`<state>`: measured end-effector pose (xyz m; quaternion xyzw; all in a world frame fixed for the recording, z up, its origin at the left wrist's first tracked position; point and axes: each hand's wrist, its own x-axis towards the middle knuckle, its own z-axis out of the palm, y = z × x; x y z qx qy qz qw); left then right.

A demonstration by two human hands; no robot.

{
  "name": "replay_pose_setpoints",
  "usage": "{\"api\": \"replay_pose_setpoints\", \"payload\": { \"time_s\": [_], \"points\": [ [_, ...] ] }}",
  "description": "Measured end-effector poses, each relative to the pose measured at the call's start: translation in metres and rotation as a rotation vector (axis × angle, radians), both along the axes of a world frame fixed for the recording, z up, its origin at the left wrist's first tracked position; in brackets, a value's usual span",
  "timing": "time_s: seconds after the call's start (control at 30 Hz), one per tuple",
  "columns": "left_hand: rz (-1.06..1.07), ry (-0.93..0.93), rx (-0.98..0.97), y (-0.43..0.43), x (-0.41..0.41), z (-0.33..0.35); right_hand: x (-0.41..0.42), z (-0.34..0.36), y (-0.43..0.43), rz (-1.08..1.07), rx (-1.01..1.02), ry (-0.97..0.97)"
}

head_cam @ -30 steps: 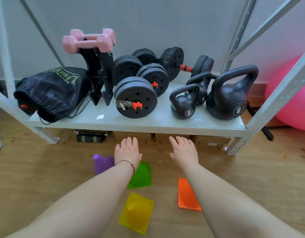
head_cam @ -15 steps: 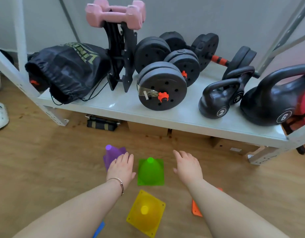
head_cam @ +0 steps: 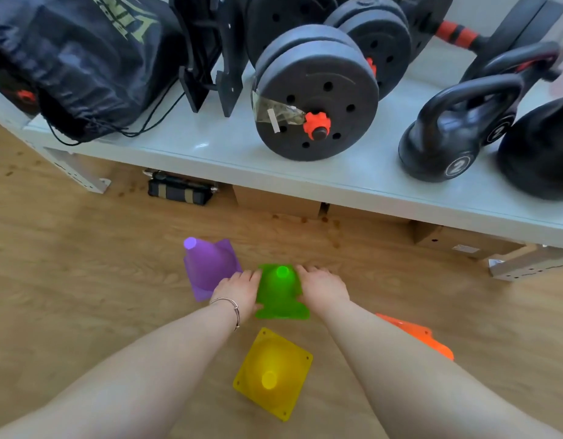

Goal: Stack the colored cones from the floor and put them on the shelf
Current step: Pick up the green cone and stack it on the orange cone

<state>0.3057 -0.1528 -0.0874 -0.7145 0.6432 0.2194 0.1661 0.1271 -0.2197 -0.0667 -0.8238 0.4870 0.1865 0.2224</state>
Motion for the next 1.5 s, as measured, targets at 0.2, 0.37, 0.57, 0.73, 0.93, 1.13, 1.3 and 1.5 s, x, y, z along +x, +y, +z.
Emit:
{"api": "replay_pose_setpoints", "payload": {
  "time_s": [0.2,0.37,0.57,0.73,0.93,1.13,1.3,1.5],
  "points": [
    [0.121,0.179,0.017,-0.004,-0.01,-0.007,0.0,-0.005,0.004,-0.121,0.154,-0.074],
    [0.187,0.297,-0.035,-0.01,-0.012,0.003,-0.013,0.007,0.006,-0.132,0.146,-0.132],
    [0.226,0.44,-0.167,-0.017,-0.019,0.039,-0.043,0.038,0.002,-0.231,0.091,-0.301],
    [0.2,0.512,-0.247,-0.027,-0.044,0.092,-0.077,0.078,0.004,-0.348,0.049,-0.502],
    [0.058,0.501,-0.288,-0.035,-0.098,0.158,-0.138,0.13,0.011,-0.449,0.045,-0.649],
    [0.035,0.555,-0.312,-0.034,-0.159,0.19,-0.197,0.168,0.02,-0.494,-0.007,-0.666],
    [0.05,0.63,-0.282,-0.024,-0.202,0.197,-0.237,0.18,0.028,-0.532,0.017,-0.625],
    [0.074,0.646,-0.217,-0.006,-0.235,0.175,-0.268,0.166,0.046,-0.577,0.065,-0.571]
  ]
}}
